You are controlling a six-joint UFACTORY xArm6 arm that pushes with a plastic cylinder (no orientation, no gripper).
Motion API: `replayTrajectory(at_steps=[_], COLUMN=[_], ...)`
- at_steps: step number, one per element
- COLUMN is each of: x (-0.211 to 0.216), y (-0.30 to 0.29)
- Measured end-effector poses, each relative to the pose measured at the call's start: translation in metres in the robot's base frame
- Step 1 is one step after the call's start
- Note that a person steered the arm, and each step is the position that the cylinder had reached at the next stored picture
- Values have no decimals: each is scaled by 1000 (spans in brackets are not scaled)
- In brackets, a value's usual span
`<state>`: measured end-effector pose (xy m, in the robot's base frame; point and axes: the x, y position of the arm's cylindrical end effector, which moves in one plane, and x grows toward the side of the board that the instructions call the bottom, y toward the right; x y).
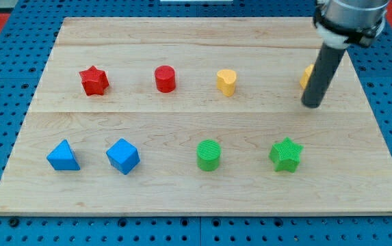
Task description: Place your arm into the yellow heart
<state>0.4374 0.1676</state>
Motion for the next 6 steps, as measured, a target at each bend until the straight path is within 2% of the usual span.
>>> replayTrajectory(at_steps=[1,2,3,4,5,6], x=[-5,-22,-42,-25,-32,-51], y=[-83,-78,-99,-123,-177,-181])
